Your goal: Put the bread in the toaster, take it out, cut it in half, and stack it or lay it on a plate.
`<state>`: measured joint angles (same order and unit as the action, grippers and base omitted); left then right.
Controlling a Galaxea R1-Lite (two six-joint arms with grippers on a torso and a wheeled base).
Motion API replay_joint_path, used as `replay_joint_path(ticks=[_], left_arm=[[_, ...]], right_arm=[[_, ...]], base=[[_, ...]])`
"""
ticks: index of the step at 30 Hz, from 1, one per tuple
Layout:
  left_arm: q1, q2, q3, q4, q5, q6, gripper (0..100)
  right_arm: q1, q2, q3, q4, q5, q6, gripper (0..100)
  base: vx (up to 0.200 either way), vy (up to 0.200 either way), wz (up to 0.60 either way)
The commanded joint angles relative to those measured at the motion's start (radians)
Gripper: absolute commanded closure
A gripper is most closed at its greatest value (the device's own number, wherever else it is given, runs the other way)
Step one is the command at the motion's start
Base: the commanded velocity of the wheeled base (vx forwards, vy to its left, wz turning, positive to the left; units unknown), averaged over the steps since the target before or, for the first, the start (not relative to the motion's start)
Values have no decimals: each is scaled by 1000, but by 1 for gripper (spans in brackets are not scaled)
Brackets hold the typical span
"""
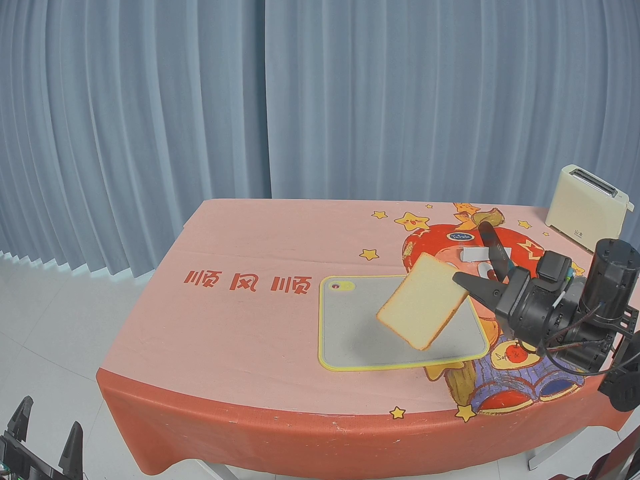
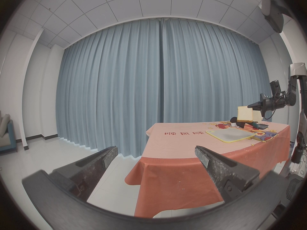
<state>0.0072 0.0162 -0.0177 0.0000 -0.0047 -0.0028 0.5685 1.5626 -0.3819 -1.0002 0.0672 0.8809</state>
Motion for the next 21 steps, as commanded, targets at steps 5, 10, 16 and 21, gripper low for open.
replay_joint_path(ticks=[5,10,16,21], left_arm=[[0,-16,18,0,0,0,0],[0,-16,18,0,0,0,0],[0,-16,18,0,0,0,0],[0,-16,18,0,0,0,0]], right_arm=[[11,200,-15,-175,-89,7,100],[14,290,17,-317,-136,1,100],[24,344,41,-397,-147,-3,100],[16,352,35,-399,-147,-2,100]], base=[[0,0,0],[0,0,0],[0,0,0],[0,0,0]])
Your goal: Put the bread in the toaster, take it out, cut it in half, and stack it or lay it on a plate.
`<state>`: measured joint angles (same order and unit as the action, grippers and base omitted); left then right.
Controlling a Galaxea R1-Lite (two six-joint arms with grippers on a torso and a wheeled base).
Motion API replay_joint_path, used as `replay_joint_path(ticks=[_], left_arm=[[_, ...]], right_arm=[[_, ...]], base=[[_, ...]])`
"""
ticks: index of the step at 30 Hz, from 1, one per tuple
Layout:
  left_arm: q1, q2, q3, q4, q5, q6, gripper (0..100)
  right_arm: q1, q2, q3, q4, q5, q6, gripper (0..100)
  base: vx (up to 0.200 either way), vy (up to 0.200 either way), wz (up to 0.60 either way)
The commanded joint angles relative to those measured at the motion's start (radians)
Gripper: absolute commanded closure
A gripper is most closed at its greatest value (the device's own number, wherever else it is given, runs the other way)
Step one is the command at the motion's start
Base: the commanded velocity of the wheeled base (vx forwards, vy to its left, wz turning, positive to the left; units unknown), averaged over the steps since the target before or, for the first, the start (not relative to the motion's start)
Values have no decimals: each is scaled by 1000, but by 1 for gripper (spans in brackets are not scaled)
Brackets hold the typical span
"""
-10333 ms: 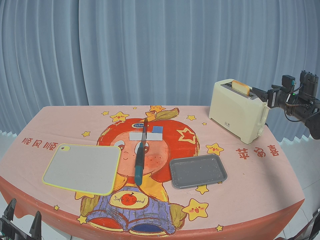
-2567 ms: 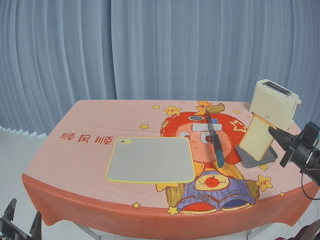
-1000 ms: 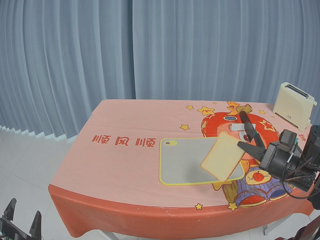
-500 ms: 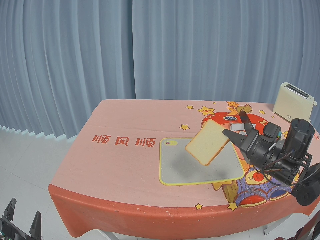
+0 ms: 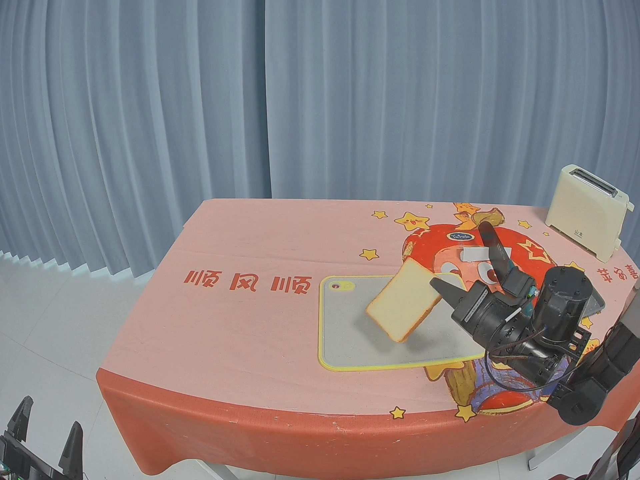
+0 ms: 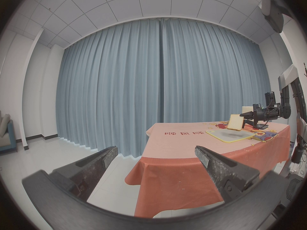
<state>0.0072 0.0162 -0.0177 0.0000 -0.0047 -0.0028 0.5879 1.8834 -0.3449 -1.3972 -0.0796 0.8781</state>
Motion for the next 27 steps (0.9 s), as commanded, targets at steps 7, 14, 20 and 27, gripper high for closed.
replay_joint_path(ticks=[7,14,20,27], left_arm=[[0,-16,18,0,0,0,0],[0,-16,18,0,0,0,0],[0,-16,18,0,0,0,0],[0,-16,18,0,0,0,0]], right_arm=[[-11,39,-13,-5,-5,-1,100],[-16,43,-13,-5,-5,-1,100],[-13,62,-11,-6,-5,-22,100],[-5,77,-8,-6,-11,-33,100]], base=[[0,0,0],[0,0,0],[0,0,0],[0,0,0]])
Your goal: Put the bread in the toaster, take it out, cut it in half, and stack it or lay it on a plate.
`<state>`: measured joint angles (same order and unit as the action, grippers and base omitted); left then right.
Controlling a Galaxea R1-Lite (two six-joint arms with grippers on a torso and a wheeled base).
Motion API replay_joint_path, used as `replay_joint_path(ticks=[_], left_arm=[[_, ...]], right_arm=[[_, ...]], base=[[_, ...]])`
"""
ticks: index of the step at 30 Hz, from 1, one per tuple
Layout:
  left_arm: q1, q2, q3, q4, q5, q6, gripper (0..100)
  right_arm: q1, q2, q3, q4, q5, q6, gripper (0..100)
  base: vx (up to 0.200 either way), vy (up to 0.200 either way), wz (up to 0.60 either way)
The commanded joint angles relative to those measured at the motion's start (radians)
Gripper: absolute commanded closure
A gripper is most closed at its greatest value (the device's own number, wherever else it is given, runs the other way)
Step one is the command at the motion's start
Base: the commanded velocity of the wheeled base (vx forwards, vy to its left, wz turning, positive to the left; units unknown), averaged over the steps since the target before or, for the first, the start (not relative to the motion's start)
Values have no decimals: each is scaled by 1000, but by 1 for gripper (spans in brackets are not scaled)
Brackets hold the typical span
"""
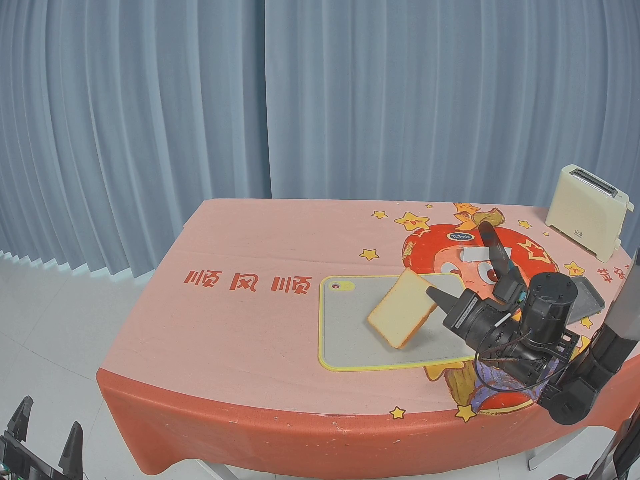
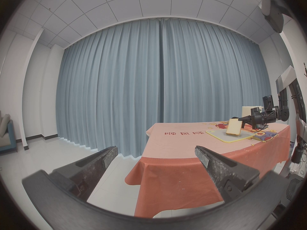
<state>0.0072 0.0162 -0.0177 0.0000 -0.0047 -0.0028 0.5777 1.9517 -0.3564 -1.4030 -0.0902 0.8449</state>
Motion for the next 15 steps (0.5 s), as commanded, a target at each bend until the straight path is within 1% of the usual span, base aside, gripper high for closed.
replay_joint_path(ticks=[1,3,4,6,9,10,11,12,13,14,15], left_arm=[[0,-16,18,0,0,0,0],[0,-16,18,0,0,0,0],[0,-16,18,0,0,0,0],[0,-16,18,0,0,0,0],[0,-16,18,0,0,0,0],[0,-16,18,0,0,0,0],[0,-16,18,0,0,0,0],[0,-16,18,0,0,0,0],[0,-16,18,0,0,0,0],[0,-16,18,0,0,0,0],[0,-16,18,0,0,0,0]], right_arm=[[7,12,2,-1,0,-1,100],[7,18,4,-1,0,-3,100],[7,24,2,-2,0,-4,0],[5,26,-1,-7,-2,-6,0],[1,23,2,-56,-19,-26,0],[5,24,8,-65,-26,-47,0],[7,30,19,-70,-37,-89,0],[7,33,20,-70,-40,-101,0],[7,42,20,-71,-52,-127,0],[7,53,17,-73,-66,-142,0],[8,55,17,-73,-68,-145,0]], base=[[0,0,0],[0,0,0],[0,0,0],[0,0,0],[0,0,0],[0,0,0],[0,0,0],[0,0,0],[0,0,0],[0,0,0],[0,0,0]])
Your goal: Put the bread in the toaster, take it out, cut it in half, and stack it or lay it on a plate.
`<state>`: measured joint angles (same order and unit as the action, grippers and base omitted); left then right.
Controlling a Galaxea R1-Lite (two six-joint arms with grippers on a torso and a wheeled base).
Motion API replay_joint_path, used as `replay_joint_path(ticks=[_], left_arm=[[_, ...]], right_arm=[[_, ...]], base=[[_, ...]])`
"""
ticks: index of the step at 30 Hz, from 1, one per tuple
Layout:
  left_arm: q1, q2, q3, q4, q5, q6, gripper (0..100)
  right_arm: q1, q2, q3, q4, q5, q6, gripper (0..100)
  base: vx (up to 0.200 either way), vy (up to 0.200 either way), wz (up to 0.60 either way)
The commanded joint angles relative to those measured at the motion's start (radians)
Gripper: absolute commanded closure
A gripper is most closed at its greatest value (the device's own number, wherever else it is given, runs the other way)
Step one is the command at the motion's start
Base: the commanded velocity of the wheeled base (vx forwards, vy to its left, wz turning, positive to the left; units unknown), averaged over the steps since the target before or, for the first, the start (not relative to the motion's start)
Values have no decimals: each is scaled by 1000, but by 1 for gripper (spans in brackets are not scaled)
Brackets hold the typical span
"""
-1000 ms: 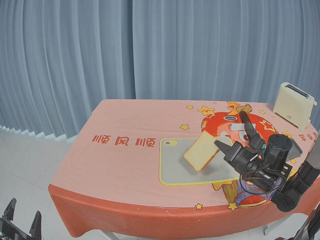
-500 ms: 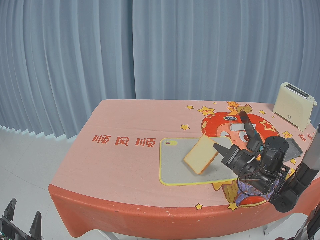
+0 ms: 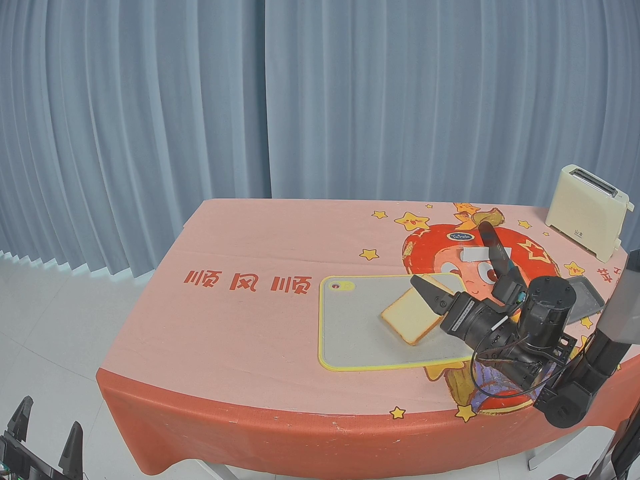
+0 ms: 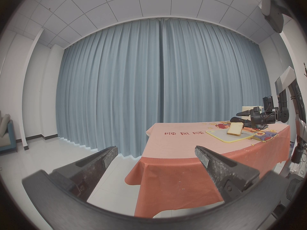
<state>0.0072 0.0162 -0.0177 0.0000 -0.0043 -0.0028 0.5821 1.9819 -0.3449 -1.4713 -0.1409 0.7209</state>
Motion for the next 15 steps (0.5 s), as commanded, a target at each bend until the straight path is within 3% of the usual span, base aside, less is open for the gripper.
replay_joint_path(ticks=[1,3,10,15], left_arm=[[0,-16,18,0,0,0,0],[0,-16,18,0,0,0,0],[0,-16,18,0,0,0,0],[0,-16,16,0,0,0,0]], right_arm=[[4,29,1,-4,-48,-41,0],[4,31,3,-4,-65,-69,0],[-30,14,4,-4,-60,-166,0],[5,25,14,14,-54,-209,0]], base=[[0,0,0],[0,0,0],[0,0,0],[0,0,0]])
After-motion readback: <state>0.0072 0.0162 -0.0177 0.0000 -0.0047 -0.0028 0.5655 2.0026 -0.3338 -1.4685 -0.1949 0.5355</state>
